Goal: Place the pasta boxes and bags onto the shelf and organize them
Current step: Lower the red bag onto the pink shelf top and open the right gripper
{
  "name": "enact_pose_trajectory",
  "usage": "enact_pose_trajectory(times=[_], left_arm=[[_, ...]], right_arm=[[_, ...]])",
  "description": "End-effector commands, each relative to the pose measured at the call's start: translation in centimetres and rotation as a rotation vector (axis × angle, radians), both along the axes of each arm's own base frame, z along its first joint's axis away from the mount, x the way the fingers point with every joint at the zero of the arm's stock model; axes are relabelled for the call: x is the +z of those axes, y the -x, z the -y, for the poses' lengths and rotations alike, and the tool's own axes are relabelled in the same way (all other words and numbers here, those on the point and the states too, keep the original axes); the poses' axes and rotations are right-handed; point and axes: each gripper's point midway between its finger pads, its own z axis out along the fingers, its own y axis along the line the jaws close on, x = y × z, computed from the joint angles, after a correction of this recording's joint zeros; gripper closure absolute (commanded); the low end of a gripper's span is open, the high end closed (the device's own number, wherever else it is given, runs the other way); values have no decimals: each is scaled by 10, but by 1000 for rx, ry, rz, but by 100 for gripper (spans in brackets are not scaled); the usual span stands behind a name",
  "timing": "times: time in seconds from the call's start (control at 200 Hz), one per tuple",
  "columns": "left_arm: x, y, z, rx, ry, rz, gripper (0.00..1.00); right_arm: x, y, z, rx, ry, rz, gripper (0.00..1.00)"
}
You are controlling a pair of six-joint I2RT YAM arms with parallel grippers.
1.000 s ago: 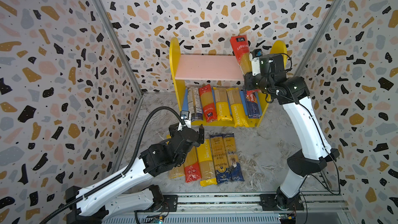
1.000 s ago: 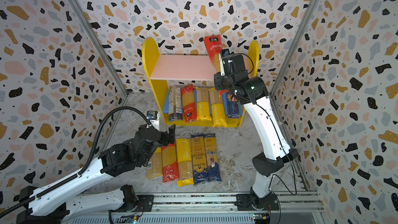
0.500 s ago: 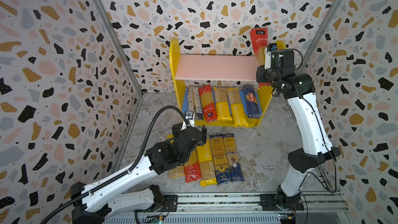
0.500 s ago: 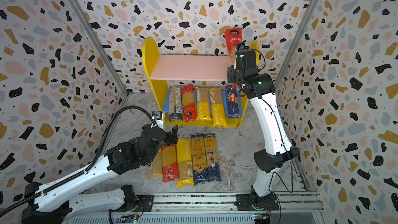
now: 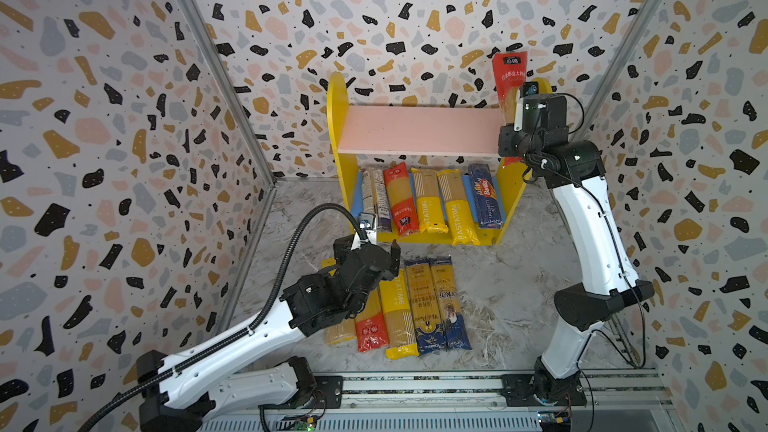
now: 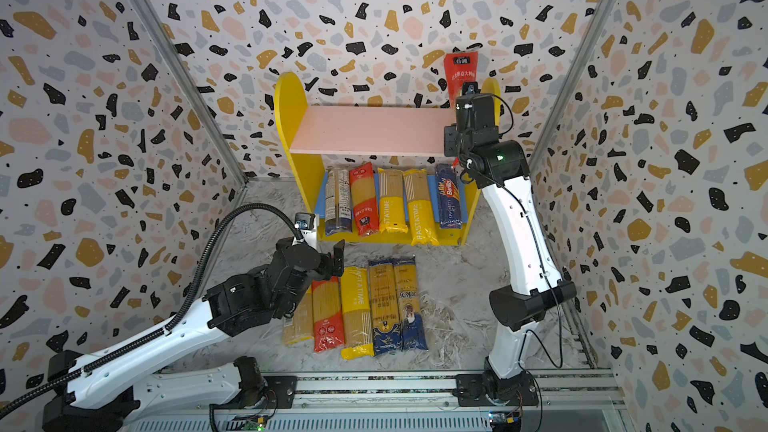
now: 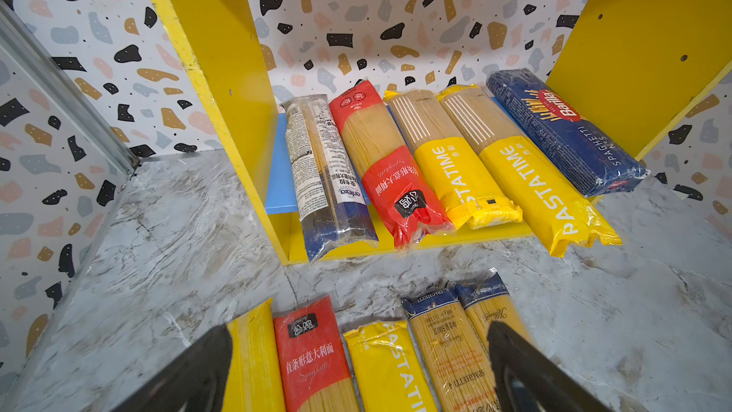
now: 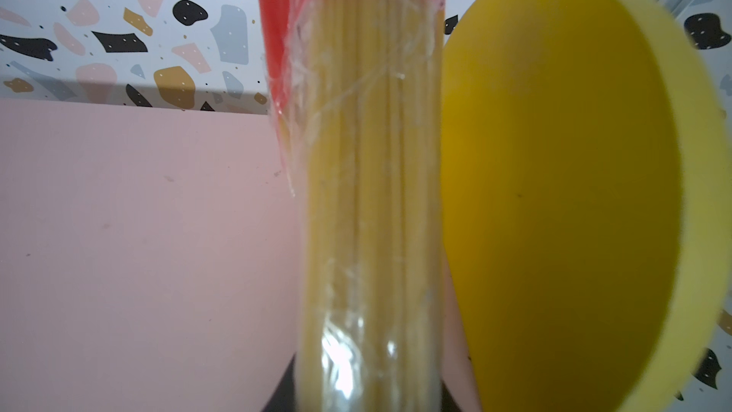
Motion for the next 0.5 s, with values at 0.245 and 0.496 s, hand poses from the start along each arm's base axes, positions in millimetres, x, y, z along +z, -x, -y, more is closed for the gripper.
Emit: enact_pose_trajectory(times=[0.245,0.496], left_arm=[[23,3,1,-23,47,41,1],[25,6,-5,-18,47,46,1]], right_arm=[[40,-6,15,-65,-52,158,36],[36,-3,10,-51,-68,144,34]])
